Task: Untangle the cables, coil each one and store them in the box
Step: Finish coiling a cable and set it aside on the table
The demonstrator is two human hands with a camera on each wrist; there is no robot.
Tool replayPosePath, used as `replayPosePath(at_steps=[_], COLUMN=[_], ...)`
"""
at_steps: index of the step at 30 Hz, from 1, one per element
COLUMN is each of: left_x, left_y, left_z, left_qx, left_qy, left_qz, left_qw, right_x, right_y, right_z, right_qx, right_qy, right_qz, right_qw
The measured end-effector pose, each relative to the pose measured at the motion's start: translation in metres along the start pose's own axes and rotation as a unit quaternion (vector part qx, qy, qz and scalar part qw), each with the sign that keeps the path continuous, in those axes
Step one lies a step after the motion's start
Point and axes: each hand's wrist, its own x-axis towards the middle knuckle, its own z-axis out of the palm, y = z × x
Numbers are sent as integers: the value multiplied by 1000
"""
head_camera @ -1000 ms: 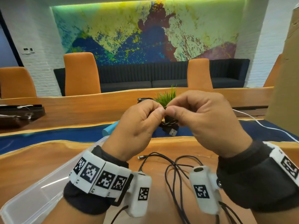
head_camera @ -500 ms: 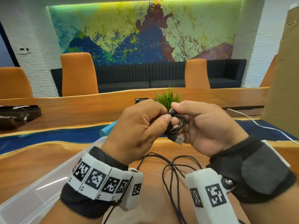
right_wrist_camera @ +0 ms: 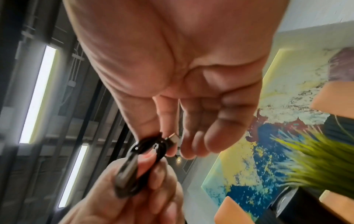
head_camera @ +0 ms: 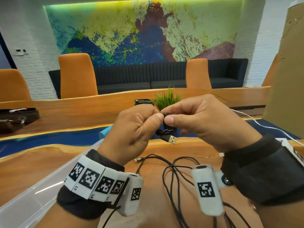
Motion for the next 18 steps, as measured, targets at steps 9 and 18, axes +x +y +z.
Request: replayPosePath(at_steps=[9,18], left_x=[0,1], left_y=[8,12], left_z=[10,-1], left_qx=[-85,-59], left_qy=[8,-39], left_qz=[-39,-90], left_qw=[996,993], right_x=[0,3], right_y=[2,9], right_z=[-6,-10], right_qx=[-58,119], right_qy=[2,9], right_qz=[-22,71], right_qw=[998,990])
